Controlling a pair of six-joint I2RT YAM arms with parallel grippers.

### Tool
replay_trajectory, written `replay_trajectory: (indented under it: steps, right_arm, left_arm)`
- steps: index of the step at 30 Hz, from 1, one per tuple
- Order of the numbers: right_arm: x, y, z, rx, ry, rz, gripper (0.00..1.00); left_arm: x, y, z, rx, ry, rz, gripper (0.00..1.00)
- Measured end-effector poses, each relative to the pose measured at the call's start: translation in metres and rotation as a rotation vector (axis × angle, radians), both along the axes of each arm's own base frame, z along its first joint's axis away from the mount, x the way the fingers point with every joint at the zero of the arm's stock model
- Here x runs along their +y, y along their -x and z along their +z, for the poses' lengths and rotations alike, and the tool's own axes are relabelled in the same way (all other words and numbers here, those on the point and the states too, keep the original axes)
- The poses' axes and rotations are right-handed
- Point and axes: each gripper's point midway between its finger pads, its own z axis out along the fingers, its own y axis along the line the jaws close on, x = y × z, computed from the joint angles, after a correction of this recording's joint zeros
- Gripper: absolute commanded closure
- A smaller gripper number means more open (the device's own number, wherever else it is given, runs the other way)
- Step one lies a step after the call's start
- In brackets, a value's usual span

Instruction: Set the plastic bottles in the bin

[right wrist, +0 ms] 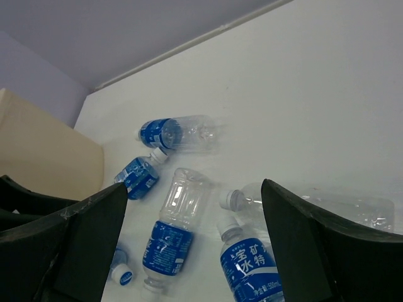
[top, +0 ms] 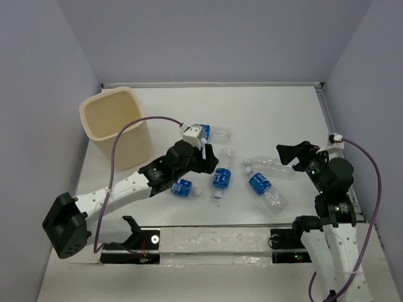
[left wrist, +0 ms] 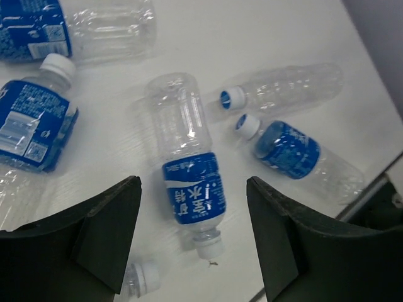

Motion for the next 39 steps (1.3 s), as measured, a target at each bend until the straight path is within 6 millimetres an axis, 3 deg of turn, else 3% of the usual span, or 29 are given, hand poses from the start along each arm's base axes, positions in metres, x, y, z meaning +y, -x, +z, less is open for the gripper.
replay_trajectory:
  steps: [5, 7, 12, 14, 22, 23, 28, 30, 35, 37, 39]
  right_arm:
    - [0.006, 0.002, -0.013, 0.033, -0.004, 0.035, 0.08]
    - [0.007, 0.001, -0.017, 0.045, -0.004, 0.044, 0.07]
    - [0.01, 0.003, -0.025, 0.076, -0.007, 0.064, 0.07]
    - [0.011, 0.004, -0.027, 0.083, -0.009, 0.071, 0.07]
    - [0.019, 0.01, -0.049, 0.143, -0.019, 0.119, 0.07]
    - [0.02, 0.011, -0.052, 0.152, -0.021, 0.125, 0.07]
    - [0.024, 0.014, -0.06, 0.174, -0.03, 0.148, 0.13]
    - [0.026, 0.015, -0.064, 0.19, -0.037, 0.158, 0.13]
    - [0.03, 0.018, -0.089, 0.287, -0.062, 0.176, 0.12]
    - [0.03, 0.019, -0.099, 0.333, -0.071, 0.178, 0.11]
    - [0.031, 0.019, -0.107, 0.372, -0.075, 0.178, 0.11]
  left_arm:
    - [-0.002, -0.012, -0.053, 0.05, -0.18, 0.068, 0.08]
    - [-0.012, -0.015, -0.062, 0.057, -0.222, 0.057, 0.04]
    - [-0.054, -0.012, -0.086, 0.072, -0.296, -0.023, 0.04]
    - [-0.063, -0.014, -0.099, 0.084, -0.329, -0.034, 0.04]
    - [-0.07, -0.041, -0.137, 0.077, -0.458, 0.025, 0.07]
    - [-0.069, -0.043, -0.138, 0.073, -0.468, 0.033, 0.09]
    - [-0.071, -0.056, -0.15, 0.055, -0.517, 0.057, 0.36]
    - [-0.073, -0.058, -0.15, 0.049, -0.513, 0.063, 0.42]
    - [-0.065, -0.053, -0.149, 0.042, -0.499, 0.057, 0.43]
    - [-0.057, -0.045, -0.14, 0.043, -0.481, 0.05, 0.44]
    - [-0.054, -0.038, -0.119, 0.031, -0.43, 0.036, 0.44]
